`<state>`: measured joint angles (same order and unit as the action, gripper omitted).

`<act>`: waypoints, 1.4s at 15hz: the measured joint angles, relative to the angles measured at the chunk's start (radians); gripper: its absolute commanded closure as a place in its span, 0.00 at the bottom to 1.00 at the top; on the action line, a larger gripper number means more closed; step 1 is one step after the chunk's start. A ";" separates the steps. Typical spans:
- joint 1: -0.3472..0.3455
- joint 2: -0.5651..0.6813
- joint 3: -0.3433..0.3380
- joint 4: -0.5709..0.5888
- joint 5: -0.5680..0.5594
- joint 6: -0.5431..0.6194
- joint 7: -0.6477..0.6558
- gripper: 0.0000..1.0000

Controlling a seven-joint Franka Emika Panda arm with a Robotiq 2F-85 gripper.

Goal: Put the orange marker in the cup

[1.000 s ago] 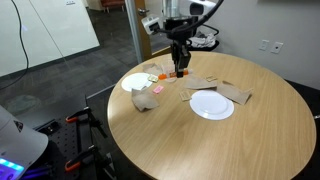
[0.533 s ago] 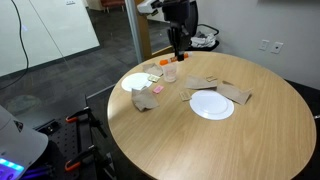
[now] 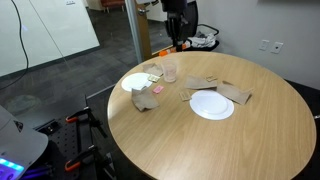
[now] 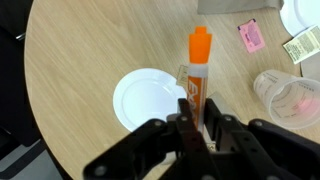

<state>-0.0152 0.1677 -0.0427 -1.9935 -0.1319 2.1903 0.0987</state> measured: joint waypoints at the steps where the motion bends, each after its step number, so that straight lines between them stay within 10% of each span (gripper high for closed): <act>1: 0.000 0.001 0.002 0.002 0.000 -0.002 0.000 0.80; 10: -0.001 0.015 0.004 0.001 0.019 0.048 -0.055 0.95; 21: -0.120 0.083 0.168 -0.036 0.606 0.337 -0.839 0.95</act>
<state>-0.1353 0.2511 0.1252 -2.0294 0.4738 2.5276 -0.7401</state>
